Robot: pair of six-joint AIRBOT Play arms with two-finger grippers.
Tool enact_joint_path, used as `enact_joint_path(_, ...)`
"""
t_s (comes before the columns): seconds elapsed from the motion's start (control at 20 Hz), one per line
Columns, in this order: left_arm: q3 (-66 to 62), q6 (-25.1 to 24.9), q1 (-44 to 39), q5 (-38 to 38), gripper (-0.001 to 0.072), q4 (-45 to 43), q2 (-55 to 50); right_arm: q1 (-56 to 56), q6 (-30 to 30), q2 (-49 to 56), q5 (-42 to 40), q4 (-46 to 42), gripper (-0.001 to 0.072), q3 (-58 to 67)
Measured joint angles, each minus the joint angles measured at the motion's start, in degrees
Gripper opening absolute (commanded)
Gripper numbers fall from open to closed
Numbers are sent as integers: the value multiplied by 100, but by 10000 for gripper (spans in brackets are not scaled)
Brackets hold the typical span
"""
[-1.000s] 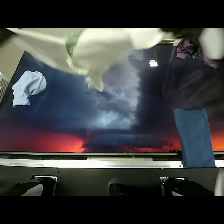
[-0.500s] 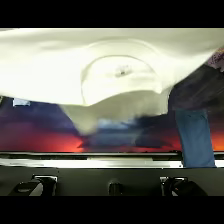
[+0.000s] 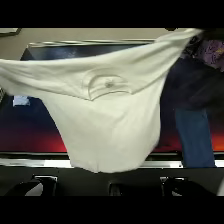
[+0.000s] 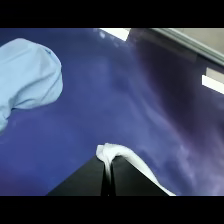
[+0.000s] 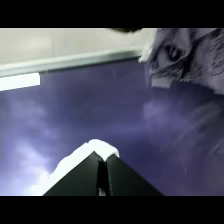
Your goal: Fold the clothes and pants, and hang the long-sleeved shirts on hangers.
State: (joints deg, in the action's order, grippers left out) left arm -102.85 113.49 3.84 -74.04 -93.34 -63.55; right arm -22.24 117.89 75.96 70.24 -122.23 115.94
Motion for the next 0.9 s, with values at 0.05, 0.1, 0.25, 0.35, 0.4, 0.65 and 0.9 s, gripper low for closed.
enact_joint_path(0.05, 96, -4, 0, 271, 13, -4, -339, 17, 175, 483, -234, 76, 28, -7)
enact_joint_path(0.1, 164, -17, 0, 509, 14, -7, -664, 48, 332, 909, -446, 258, 28, -11)
enact_joint_path(0.25, 273, -26, 0, 1182, 15, -7, -1674, 216, 566, 2090, -973, 1462, 29, -15)
enact_joint_path(0.35, 308, -35, 0, 1425, 17, 22, -2264, 354, 463, 2704, -1156, 2516, 29, -15)
enact_joint_path(0.4, 315, -37, 0, 1502, 16, 59, -2540, 415, 361, 2922, -1187, 2953, 31, -15)
enact_joint_path(0.65, 339, 70, 0, 1432, 16, 439, -3392, 678, -433, 3399, -879, 4476, 326, -15)
enact_joint_path(0.9, 334, 114, 0, 1119, 17, 660, -3530, 1123, -2127, 2785, 334, 4627, 465, -20)
